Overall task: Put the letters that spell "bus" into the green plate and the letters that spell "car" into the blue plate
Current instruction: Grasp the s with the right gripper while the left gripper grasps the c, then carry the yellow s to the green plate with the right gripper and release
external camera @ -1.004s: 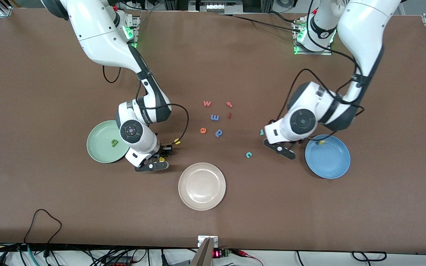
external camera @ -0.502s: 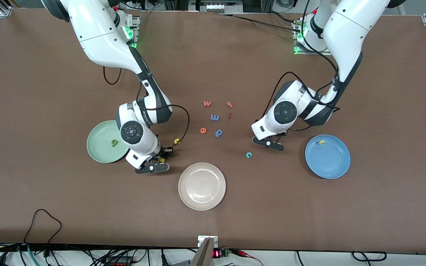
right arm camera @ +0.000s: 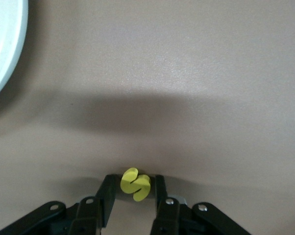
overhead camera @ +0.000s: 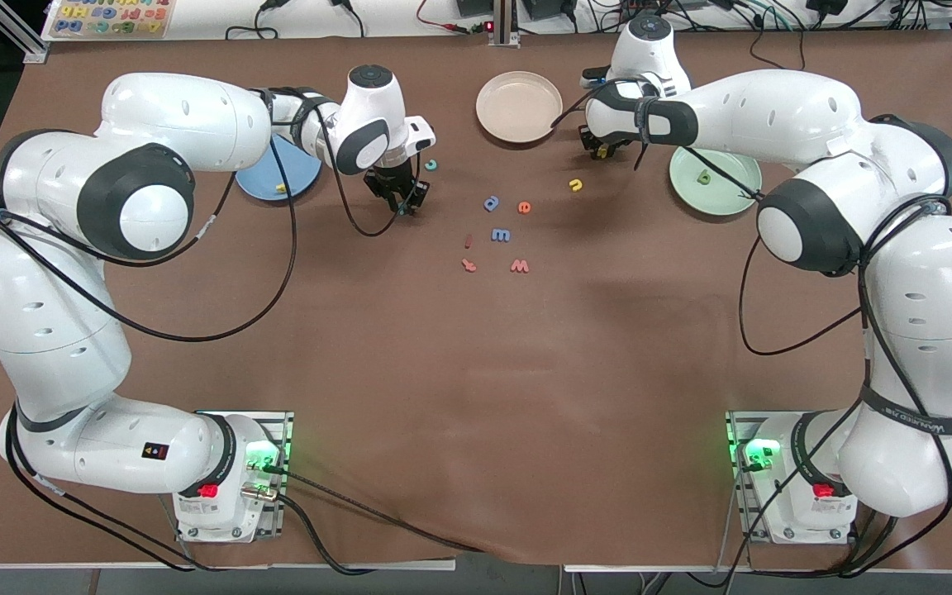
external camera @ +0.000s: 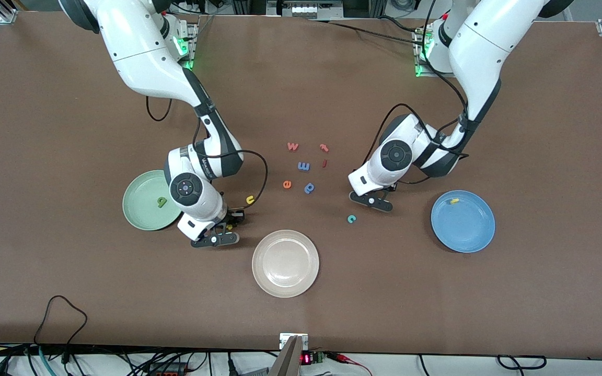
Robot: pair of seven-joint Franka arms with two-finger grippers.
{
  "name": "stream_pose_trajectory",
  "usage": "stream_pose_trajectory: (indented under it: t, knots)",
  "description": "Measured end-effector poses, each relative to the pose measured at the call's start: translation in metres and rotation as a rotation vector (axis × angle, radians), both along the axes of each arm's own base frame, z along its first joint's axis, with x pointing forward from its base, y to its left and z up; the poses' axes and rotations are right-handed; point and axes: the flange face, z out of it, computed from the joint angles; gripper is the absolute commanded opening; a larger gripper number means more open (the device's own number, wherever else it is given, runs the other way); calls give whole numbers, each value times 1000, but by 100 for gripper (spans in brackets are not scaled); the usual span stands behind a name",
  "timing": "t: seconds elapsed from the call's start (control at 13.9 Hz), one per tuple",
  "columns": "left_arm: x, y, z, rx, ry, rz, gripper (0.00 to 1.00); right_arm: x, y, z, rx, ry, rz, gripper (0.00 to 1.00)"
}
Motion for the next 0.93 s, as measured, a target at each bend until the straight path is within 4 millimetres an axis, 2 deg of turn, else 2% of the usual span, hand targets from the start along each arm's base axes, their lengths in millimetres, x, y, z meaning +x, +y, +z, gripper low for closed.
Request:
stream_pose_trajectory:
  t: [0.07, 0.29, 0.43, 0.5, 0.65, 0.79, 0.93]
  knots:
    - [1, 1, 0, 6, -5, -8, 16, 0, 0, 0, 0, 0, -1, 31]
    - [0, 0, 0, 18, -13, -28, 4, 1, -2, 0, -1, -2, -2, 16]
    - [1, 1, 3, 34, -4, -34, 4, 2, -2, 0, 0, -2, -3, 9]
    - [4, 4, 9, 61, 17, -34, 5, 2, -2, 0, 0, -2, -3, 6]
    - [17, 15, 43, 143, 68, -34, 6, 2, -2, 0, 0, -2, -3, 1]
    - [36, 41, 78, 228, 61, -67, 6, 3, -4, 1, 2, -2, -8, 0]
    - [63, 96, 87, 289, 33, -118, 6, 6, -14, 2, -8, 19, -22, 0]
